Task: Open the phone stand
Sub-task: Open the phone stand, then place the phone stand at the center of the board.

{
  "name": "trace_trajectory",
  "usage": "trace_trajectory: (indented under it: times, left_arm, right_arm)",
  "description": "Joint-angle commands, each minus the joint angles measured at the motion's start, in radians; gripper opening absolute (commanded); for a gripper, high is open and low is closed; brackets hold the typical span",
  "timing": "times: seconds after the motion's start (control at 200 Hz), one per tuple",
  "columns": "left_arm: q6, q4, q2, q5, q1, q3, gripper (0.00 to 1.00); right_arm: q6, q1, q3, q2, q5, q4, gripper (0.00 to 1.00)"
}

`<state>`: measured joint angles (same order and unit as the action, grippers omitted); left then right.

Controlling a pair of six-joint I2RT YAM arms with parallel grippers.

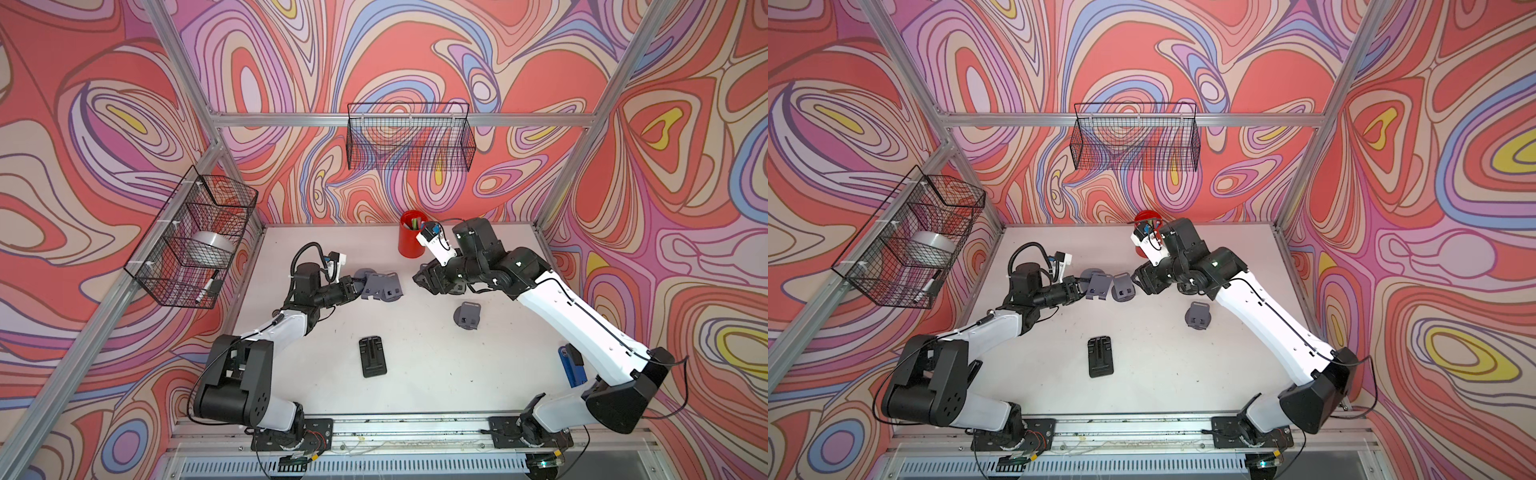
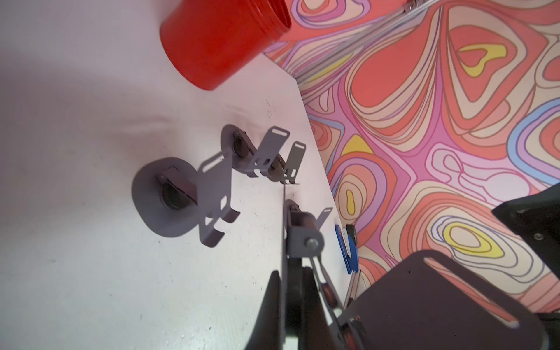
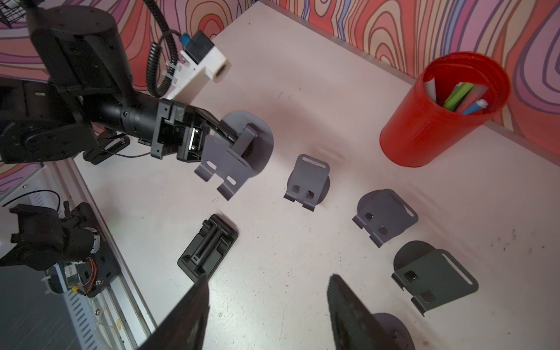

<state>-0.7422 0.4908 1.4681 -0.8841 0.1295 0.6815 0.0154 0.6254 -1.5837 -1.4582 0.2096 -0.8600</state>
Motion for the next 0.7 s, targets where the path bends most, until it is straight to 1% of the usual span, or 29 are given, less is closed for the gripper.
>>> trace_trajectory:
  times: [0.0,0.12,0.215,0.346,0.511,0.576,0.696]
  left_arm:
    - [-0.043,0.164,0.018,0.01,-0.03,-0.004,0.0]
    - [-0.051,0.194,0.09,0.005,-0.065,-0.005,0.0]
    - [-0.1,0.295,0.172,-0.008,-0.096,-0.02,0.0]
    - [-0.149,0.374,0.304,-0.027,-0.118,0.002,0.0]
    - [-0.177,0.405,0.44,-0.05,-0.119,0.055,0.0]
    - [-0.176,0.405,0.468,-0.049,-0.119,0.061,0.0]
    - [-0.141,0.344,0.486,-0.041,-0.119,0.069,0.0]
  right_arm:
    - [-0.046,-0.025,0.02,0.025,0.013,0.042,0.64]
    - [-0.055,-0.037,0.03,0.034,0.022,0.052,0.64]
    - [-0.057,-0.045,0.037,0.038,0.022,0.053,0.64]
    - [-0.058,-0.058,0.052,0.044,0.026,0.056,0.64]
    - [-0.06,-0.067,0.075,0.056,0.03,0.064,0.64]
    - [-0.063,-0.07,0.085,0.062,0.031,0.064,0.64]
    - [-0.065,-0.078,0.104,0.074,0.037,0.069,0.64]
